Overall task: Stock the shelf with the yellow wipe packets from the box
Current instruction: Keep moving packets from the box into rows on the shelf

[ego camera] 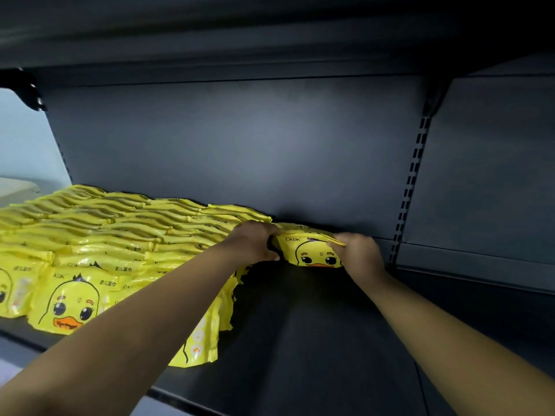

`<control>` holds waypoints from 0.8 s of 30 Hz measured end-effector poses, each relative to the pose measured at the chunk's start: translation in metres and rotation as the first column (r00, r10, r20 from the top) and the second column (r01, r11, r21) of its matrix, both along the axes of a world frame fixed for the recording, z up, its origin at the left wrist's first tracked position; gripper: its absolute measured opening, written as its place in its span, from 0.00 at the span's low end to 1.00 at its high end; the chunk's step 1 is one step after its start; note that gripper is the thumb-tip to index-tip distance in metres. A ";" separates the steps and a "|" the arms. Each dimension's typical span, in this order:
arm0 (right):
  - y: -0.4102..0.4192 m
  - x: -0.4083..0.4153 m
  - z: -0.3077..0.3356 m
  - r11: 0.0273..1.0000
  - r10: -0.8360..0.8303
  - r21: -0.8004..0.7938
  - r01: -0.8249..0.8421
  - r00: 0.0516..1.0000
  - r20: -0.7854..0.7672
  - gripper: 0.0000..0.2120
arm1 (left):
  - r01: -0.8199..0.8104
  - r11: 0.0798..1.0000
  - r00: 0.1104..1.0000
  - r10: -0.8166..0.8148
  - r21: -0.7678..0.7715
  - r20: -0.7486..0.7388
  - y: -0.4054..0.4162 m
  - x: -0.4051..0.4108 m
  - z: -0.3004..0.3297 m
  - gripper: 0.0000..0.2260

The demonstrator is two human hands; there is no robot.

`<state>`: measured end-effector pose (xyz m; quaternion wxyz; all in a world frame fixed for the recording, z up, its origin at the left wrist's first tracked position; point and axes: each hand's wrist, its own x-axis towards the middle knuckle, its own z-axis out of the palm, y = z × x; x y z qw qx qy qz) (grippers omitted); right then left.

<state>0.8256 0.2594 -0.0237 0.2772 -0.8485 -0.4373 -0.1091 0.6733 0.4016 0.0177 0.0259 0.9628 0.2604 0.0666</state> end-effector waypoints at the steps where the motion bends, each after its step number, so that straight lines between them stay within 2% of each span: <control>1: 0.003 0.005 -0.002 1.000 -0.018 -0.012 0.018 1.000 -0.017 0.16 | -0.006 0.999 1.000 0.006 0.032 -0.005 0.003 0.005 0.000 0.26; 3: 0.008 0.009 -0.007 0.999 -0.034 -0.002 0.034 0.997 -0.068 0.18 | -0.025 0.998 1.000 0.025 0.049 -0.003 0.008 0.012 -0.002 0.26; 7: 0.021 0.011 -0.011 0.984 -0.064 0.148 0.099 0.973 -0.223 0.22 | -0.074 0.997 0.996 0.073 0.013 0.049 0.017 0.023 -0.003 0.25; 11: 0.030 0.016 -0.013 0.919 -0.043 0.313 0.239 0.851 -0.524 0.28 | -0.071 0.996 0.997 0.072 -0.061 0.021 0.026 0.027 -0.005 0.24; 14: 0.033 0.014 -0.015 0.903 -0.006 0.335 0.269 0.788 -0.616 0.22 | -0.080 0.996 0.996 0.079 -0.028 -0.030 0.029 0.031 -0.007 0.23; 17: 0.032 0.010 -0.013 0.915 0.132 0.356 0.190 0.692 -0.709 0.20 | -0.107 0.994 0.992 0.108 0.028 -0.069 0.030 0.035 -0.006 0.22; 18: 0.031 0.009 -0.014 0.921 0.160 0.355 0.160 0.677 -0.719 0.20 | -0.120 0.992 0.991 0.122 0.034 -0.057 0.030 0.035 -0.005 0.22; 20: 0.028 0.009 -0.019 0.938 0.133 0.320 0.132 0.718 -0.684 0.19 | -0.140 0.989 0.990 0.141 0.038 -0.025 0.031 0.037 -0.005 0.20; 24: 0.029 0.009 -0.028 0.935 0.043 0.300 0.187 0.782 -0.622 0.14 | -0.139 0.987 0.990 0.140 0.074 0.001 0.028 0.037 -0.005 0.20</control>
